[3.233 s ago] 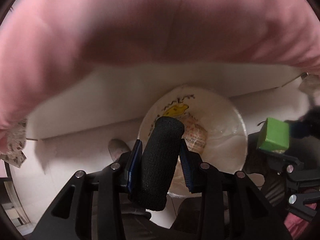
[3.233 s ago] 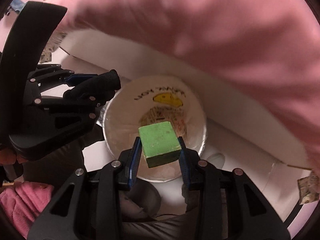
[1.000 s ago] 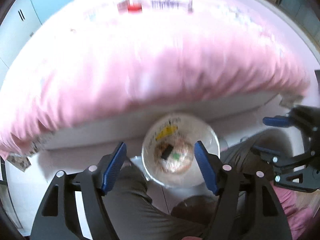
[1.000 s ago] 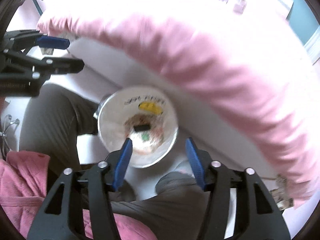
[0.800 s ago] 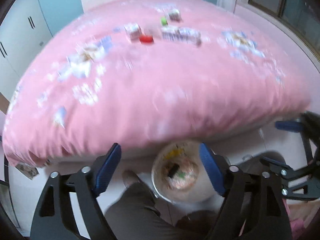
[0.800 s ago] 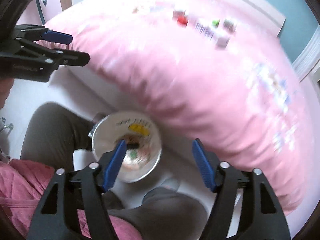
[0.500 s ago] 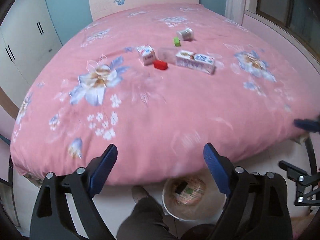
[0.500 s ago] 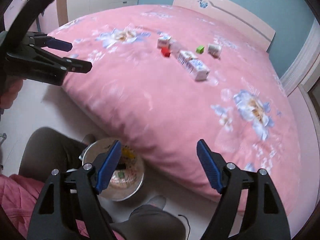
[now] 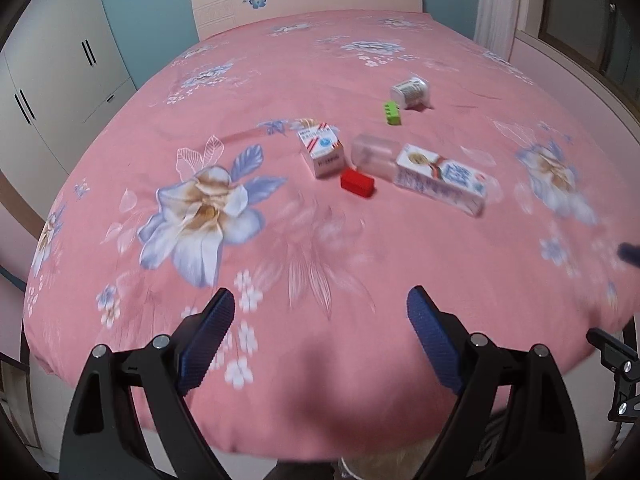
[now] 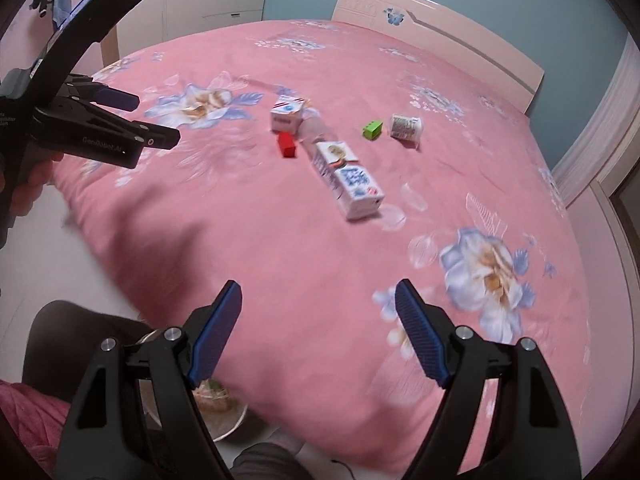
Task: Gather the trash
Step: 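Move both open tools back over the bed toward the remaining items, then grasp the white medicine box with the left tool while the right tool grasps the milk carton, then carry the medicine box and milk carton with both tools over the trash bin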
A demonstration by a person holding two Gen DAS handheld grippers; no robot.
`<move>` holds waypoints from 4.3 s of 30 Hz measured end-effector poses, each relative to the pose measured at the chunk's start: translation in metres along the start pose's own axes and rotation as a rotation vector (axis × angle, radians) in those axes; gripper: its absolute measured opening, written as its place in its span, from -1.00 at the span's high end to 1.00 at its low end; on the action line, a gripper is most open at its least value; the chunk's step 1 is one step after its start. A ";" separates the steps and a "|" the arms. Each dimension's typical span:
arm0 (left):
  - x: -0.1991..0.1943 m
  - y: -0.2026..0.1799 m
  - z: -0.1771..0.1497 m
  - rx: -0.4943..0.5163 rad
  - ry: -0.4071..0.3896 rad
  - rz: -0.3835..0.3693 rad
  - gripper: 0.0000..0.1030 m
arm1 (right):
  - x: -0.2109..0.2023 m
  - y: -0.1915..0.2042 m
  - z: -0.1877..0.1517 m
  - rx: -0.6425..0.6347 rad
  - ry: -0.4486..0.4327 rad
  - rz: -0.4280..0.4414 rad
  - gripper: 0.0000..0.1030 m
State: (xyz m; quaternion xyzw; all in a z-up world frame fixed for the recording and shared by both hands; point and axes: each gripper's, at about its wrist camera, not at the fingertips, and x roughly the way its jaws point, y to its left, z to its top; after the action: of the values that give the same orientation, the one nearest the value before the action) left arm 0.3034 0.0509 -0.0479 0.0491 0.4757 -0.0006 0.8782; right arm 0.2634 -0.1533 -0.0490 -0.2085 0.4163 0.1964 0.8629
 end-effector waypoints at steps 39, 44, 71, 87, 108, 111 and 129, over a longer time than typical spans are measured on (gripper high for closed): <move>0.242 0.014 0.151 -0.271 0.232 -0.058 0.13 | 0.247 -0.063 0.111 0.002 0.214 0.222 0.03; 0.229 0.014 0.141 -0.245 0.227 -0.052 0.13 | 0.234 -0.065 0.103 0.026 0.209 0.195 0.03; -0.081 -0.011 0.031 0.050 -0.150 0.024 0.13 | -0.049 -0.023 0.070 0.065 -0.092 0.053 0.03; -0.176 -0.035 -0.058 0.150 -0.242 0.037 0.13 | -0.153 0.010 0.025 0.074 -0.184 0.056 0.03; -0.097 -0.056 -0.163 0.190 0.000 -0.037 0.13 | -0.094 0.078 -0.061 0.061 0.012 0.160 0.03; -0.079 -0.059 -0.174 0.190 0.047 -0.055 0.13 | -0.073 0.087 -0.075 0.059 0.065 0.183 0.03; 0.027 -0.077 -0.222 0.156 0.294 -0.132 0.13 | 0.042 0.118 -0.145 0.096 0.326 0.290 0.03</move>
State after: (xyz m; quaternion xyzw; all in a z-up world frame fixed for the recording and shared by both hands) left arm 0.1288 -0.0054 -0.1981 0.0854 0.5996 -0.0883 0.7908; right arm 0.1350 -0.1236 -0.1876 -0.1341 0.5850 0.2618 0.7558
